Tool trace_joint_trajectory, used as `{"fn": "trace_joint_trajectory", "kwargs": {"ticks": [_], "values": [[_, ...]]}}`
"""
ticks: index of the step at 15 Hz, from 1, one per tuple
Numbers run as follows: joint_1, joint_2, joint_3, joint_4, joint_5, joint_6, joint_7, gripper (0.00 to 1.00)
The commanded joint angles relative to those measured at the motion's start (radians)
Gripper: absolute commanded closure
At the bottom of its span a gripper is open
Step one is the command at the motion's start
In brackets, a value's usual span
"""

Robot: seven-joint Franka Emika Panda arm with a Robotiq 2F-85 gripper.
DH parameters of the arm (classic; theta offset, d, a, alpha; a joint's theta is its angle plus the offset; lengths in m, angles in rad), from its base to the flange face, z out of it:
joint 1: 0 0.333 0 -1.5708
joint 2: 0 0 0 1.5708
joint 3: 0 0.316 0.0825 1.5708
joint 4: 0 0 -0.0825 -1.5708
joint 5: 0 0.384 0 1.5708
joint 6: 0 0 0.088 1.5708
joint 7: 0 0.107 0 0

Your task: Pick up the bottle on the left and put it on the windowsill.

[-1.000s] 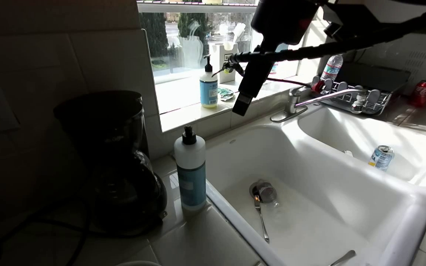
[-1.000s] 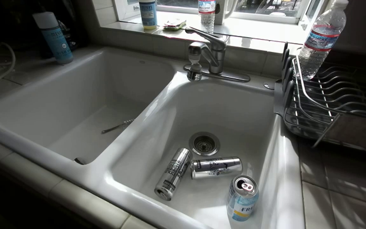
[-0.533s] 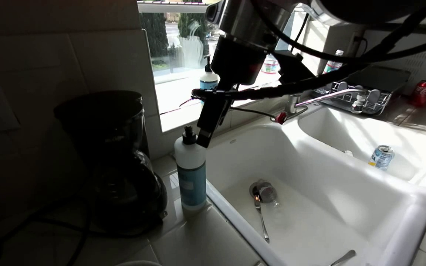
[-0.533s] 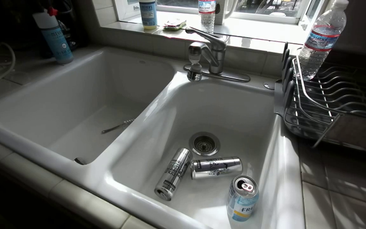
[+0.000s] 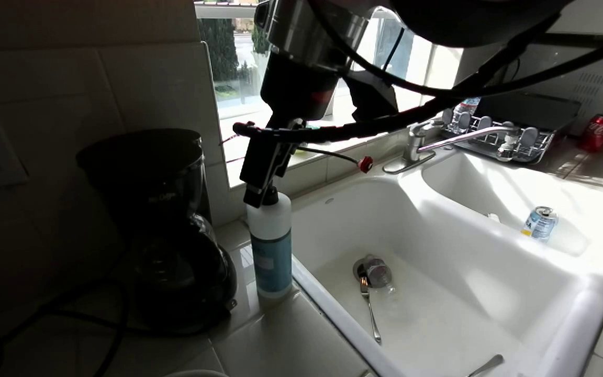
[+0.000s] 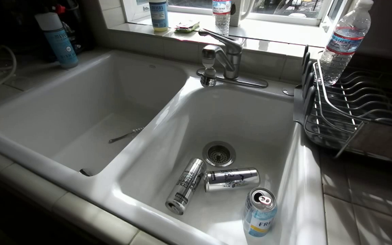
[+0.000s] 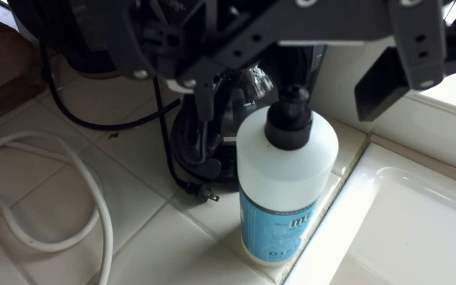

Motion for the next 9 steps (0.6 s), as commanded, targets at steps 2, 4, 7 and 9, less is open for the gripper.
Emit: {"fn": "trace_joint_trajectory", "kwargs": {"ticks": [2,4,7,9], "values": [[0.046,0.059,-0.023,0.102,-0.055,-0.089,0.045,0.36],[0.055,0.072,-0.026,0.124,-0.061,-0.116,0.047,0.49],[0.064,0.091,-0.034,0.149,-0.067,-0.144,0.050,0.52],[0.070,0.097,-0.041,0.158,-0.072,-0.160,0.061,0.47]]}}
